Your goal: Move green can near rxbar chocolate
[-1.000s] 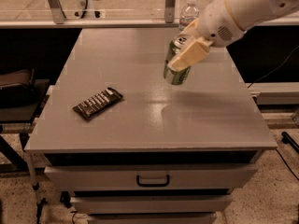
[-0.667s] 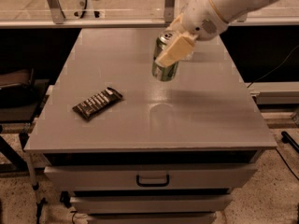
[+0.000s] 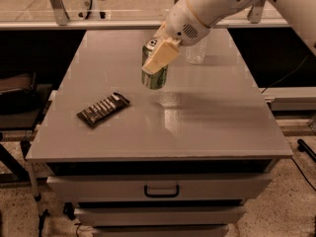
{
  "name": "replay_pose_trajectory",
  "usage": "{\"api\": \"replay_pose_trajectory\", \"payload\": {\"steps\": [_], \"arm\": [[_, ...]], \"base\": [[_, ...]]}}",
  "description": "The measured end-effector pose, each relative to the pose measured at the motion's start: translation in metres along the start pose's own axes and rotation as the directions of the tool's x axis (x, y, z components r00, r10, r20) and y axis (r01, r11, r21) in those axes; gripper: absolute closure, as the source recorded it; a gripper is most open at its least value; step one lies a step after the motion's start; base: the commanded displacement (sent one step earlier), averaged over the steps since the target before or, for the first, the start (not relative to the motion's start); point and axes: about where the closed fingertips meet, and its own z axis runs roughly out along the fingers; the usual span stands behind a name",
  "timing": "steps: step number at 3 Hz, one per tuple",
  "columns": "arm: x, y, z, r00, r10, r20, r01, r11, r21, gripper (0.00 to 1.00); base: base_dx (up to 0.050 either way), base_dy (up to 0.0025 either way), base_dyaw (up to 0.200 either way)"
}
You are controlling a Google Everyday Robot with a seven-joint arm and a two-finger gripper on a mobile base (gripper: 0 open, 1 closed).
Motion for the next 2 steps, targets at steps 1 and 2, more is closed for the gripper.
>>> {"api": "replay_pose_trajectory", "payload": {"steps": [1, 2], "arm": [[-0.005, 0.001, 0.021, 1.0, 0.012, -0.012, -0.012, 0.9996, -0.027, 1.0], [-0.007, 0.002, 0.039, 0.999, 0.027, -0.022, -0.029, 0.9982, -0.053, 1.0]], "base": [[0.0, 0.0, 0.0], [0.0, 0.0, 0.0]]}}
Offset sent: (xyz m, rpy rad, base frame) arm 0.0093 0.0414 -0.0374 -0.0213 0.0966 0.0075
